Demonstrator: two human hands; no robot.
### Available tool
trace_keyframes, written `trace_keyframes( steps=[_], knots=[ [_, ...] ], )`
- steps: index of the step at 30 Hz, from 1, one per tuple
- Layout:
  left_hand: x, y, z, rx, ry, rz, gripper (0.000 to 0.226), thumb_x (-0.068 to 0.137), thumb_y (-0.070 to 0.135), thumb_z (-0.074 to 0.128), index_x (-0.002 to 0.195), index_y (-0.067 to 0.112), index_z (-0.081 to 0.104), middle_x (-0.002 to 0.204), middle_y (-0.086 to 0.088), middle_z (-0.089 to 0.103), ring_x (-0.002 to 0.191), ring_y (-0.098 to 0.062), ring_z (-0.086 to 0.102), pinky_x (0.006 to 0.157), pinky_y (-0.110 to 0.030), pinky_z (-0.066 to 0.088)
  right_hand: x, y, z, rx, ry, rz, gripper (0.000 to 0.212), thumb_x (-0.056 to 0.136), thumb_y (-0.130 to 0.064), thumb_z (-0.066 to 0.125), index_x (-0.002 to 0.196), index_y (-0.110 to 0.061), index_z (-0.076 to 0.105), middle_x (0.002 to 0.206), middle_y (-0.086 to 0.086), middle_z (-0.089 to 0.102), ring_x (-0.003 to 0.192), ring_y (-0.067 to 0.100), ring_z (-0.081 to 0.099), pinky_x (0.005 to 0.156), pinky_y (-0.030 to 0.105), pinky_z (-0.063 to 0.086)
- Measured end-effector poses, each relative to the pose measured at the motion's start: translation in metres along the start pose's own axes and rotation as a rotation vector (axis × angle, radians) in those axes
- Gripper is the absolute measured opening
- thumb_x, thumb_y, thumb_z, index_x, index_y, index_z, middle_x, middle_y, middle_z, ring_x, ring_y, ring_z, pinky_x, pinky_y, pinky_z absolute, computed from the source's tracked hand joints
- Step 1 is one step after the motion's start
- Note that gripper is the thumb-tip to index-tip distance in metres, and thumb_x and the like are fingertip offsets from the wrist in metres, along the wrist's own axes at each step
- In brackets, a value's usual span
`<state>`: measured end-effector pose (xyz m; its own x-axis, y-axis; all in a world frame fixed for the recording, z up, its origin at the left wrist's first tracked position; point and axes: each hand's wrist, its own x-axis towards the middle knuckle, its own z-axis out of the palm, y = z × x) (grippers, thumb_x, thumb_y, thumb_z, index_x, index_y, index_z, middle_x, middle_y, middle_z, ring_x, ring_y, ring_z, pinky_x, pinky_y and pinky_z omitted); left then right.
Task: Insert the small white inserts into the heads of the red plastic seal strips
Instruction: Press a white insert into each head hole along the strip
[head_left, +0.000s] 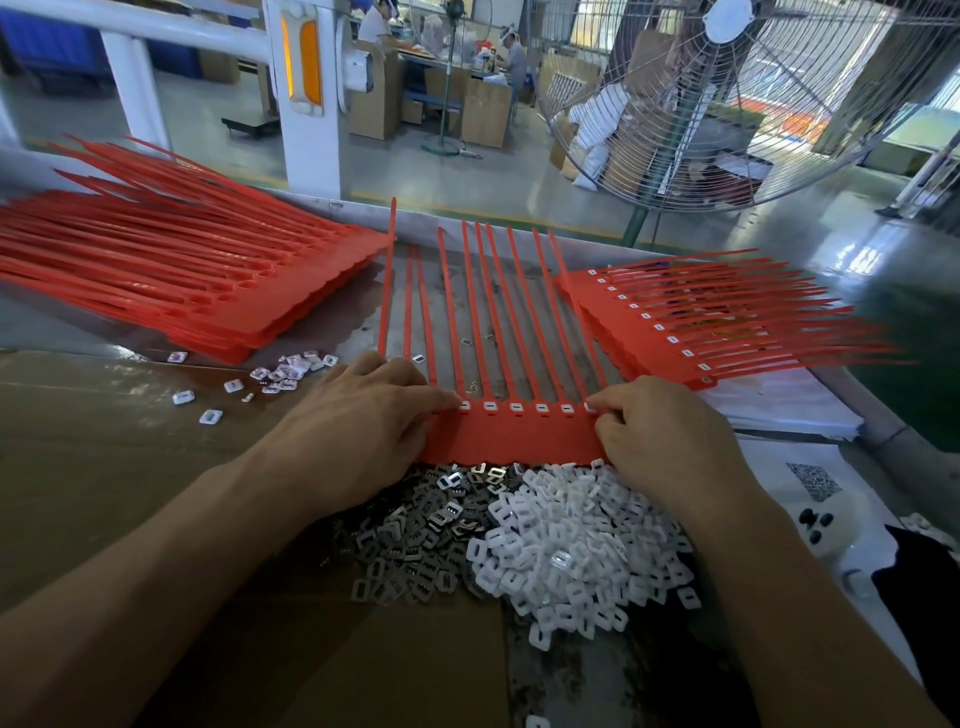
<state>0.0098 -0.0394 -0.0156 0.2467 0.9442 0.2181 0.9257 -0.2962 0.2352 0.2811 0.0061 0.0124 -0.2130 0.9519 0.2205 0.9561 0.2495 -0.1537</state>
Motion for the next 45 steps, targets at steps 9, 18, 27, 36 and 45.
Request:
trace_keyframes(
  steps=[9,18,27,36,45],
  knots=[
    [0.001,-0.001,0.001,0.002,-0.010,-0.005,0.042,0.101,0.044,0.041,0.142,0.053,0.044,0.130,0.020,0.050,0.122,-0.009,0.039,0.107,-0.040,0.038,0.001,-0.007,-0.004,-0.133,-0.108,-0.034,0.034,0.099,-0.016,0.046,0.108,-0.020,0.078,0.107,-0.003,0.071,0.096,0.020,0.066,0.077,0.033,0.055],
    [0.000,0.001,-0.001,0.009,-0.008,-0.010,0.041,0.102,0.044,0.040,0.142,0.053,0.044,0.132,0.021,0.049,0.123,-0.008,0.037,0.107,-0.038,0.036,0.006,-0.004,0.004,-0.024,-0.096,0.046,0.029,0.096,-0.020,0.051,0.100,-0.021,0.080,0.099,-0.003,0.076,0.090,0.019,0.069,0.072,0.031,0.052],
    [0.001,0.002,-0.001,0.013,-0.011,-0.012,0.042,0.101,0.044,0.040,0.142,0.054,0.043,0.132,0.020,0.049,0.126,-0.009,0.037,0.109,-0.041,0.036,0.005,0.007,0.003,0.210,0.041,0.128,0.031,0.095,-0.017,0.054,0.101,-0.027,0.082,0.105,-0.010,0.078,0.088,0.014,0.069,0.081,0.034,0.055],
    [0.001,-0.001,0.001,0.001,-0.004,-0.008,0.042,0.101,0.043,0.041,0.142,0.053,0.043,0.132,0.021,0.049,0.123,-0.008,0.036,0.107,-0.038,0.035,0.006,0.011,0.003,0.238,-0.007,0.047,0.029,0.096,-0.017,0.056,0.106,-0.029,0.081,0.108,-0.011,0.076,0.081,0.001,0.066,0.079,0.029,0.055],
    [0.000,-0.001,0.002,0.011,0.010,0.000,0.041,0.101,0.043,0.043,0.142,0.052,0.044,0.132,0.021,0.050,0.123,-0.009,0.038,0.106,-0.040,0.037,0.002,0.010,-0.004,0.573,-0.335,-0.334,0.007,0.089,-0.035,0.080,0.095,-0.039,0.079,0.094,-0.021,0.074,0.084,0.000,0.070,0.073,0.013,0.051]
  ],
)
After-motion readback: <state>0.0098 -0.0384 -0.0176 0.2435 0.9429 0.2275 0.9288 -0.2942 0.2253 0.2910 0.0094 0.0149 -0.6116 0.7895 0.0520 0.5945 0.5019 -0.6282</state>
